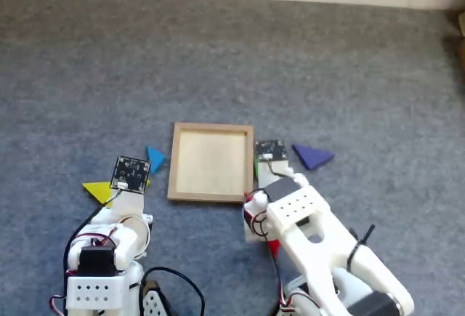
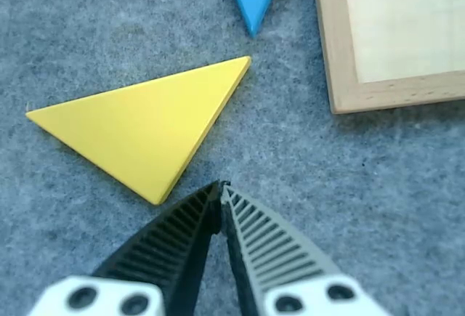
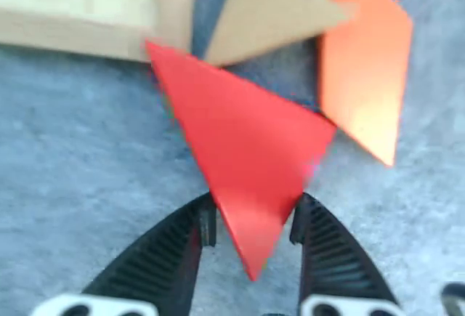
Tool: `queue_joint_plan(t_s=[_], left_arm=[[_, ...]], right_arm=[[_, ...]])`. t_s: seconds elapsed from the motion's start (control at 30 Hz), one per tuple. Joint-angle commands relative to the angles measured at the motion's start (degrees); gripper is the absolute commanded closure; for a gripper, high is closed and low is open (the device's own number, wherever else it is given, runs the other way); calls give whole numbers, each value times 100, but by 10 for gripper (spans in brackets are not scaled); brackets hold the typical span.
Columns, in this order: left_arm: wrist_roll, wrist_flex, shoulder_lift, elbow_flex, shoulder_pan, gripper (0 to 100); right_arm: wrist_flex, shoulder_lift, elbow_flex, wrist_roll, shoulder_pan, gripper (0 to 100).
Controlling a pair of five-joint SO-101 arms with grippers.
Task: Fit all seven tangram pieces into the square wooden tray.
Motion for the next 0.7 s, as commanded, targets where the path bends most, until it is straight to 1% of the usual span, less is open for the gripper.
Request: queue_joint_plan(t_s=[0.0,0.13,0.3,0.37,0.53,0.67], left_arm=[[-62,62,-198,127,-75,992],[-62,62,-198,127,-75,992],[-62,62,-198,127,-75,992],[-62,62,-198,127,-75,992],[-62,62,-198,127,-75,992],[-62,62,-198,127,-75,992]], right_arm=[[119,-690,-382,360,13,853],[127,-927,-374,589,40,853],[66,-936,-391,598,31,849],[66,-936,-409,598,22,818],[101,-936,-382,607,-31,684],[84,-936,-374,598,-444,673]])
